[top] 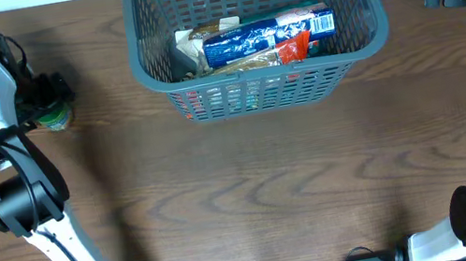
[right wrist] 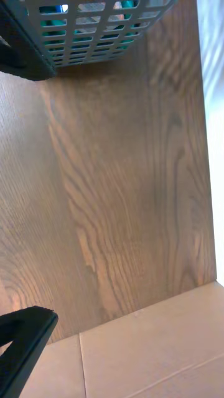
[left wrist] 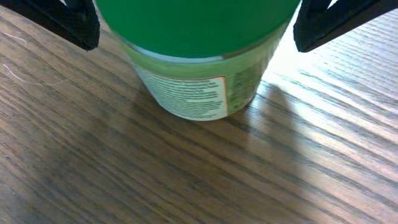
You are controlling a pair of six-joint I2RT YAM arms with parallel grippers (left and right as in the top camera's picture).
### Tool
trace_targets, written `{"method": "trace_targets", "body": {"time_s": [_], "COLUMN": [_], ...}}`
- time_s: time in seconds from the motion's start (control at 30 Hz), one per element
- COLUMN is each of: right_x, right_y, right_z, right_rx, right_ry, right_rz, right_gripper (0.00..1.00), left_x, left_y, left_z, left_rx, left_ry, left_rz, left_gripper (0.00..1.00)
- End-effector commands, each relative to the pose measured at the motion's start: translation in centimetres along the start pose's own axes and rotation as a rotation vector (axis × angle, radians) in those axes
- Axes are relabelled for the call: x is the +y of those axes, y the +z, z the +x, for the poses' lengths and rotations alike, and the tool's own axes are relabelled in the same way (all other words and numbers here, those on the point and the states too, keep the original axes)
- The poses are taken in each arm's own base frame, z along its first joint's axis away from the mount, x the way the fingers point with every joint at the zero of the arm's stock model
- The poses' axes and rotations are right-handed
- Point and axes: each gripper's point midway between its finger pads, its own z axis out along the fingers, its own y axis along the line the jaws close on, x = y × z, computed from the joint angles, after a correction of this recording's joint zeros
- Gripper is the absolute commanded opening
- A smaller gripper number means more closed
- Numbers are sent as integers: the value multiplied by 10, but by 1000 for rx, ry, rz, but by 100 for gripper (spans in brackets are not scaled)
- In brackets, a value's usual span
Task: Pack container
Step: 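Lift the green-lidded jar with the left gripper and carry it over the basket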
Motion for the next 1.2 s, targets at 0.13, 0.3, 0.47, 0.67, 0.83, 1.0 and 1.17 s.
{"method": "trace_targets", "body": {"time_s": [0.13, 0.3, 0.47, 0.67, 0.83, 1.0, 1.17], "right_x": [-3, -3, -3, -3, -3, -3, -3], "right_y": [-6, -6, -6, -6, -6, -6, -6], "right_z": [-4, -4, -4, -4, -4, -4, -4], "right_rx": [-18, -18, -18, -18, -18, -18, -18], "right_ry": [-4, -4, -4, -4, -4, -4, -4], "right_rz": [3, 3, 3, 3, 3, 3, 3], "right_gripper": [99, 99, 99, 99, 99, 99, 99], "left_x": [-2, -2, -2, -2, -2, -4, -8], "left_y": [12, 13, 13, 12, 11, -2, -31], "left_z": [8, 9, 9, 12, 12, 6, -6], "left_rx": [32, 33, 34, 44, 45, 14, -67], "left_ry": [7, 8, 8, 7, 7, 9, 14], "left_rz": [-19, -19, -19, -22, -21, -16, -1], "left_gripper": [95, 68, 49, 6, 6, 6, 6]}}
